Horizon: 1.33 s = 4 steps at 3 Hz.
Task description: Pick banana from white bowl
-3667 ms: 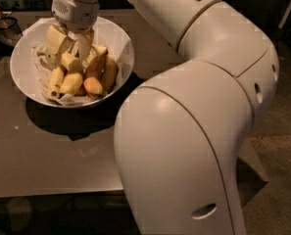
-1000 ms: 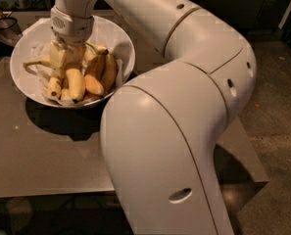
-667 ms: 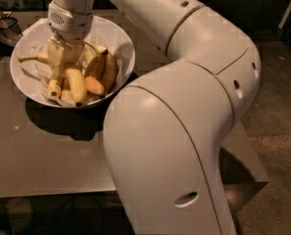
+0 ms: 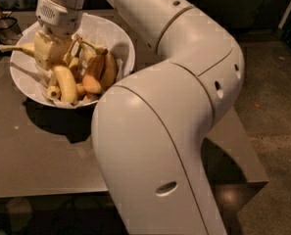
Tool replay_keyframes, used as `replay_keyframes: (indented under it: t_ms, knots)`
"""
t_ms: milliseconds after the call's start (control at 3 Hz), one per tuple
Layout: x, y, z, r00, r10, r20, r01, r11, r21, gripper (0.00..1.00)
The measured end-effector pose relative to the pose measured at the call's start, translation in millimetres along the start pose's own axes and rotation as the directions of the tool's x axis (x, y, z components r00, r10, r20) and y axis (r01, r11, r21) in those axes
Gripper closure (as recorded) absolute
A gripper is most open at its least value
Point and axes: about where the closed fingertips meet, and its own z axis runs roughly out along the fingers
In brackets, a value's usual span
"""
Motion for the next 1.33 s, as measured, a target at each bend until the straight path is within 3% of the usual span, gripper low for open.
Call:
replay_keyframes:
  t_ms: [667,1000,1333]
  knots:
    - [11,26,-1,0.999,0.03,0.016,-0.03,0.9994,-0.02,1.0]
    - [24,61,0,0.998,0.065,-0.014,-0.066,0.9967,-0.047,1.0]
    - [24,67,1,0.998,0.061,-0.012,-0.061,0.997,-0.048,1.0]
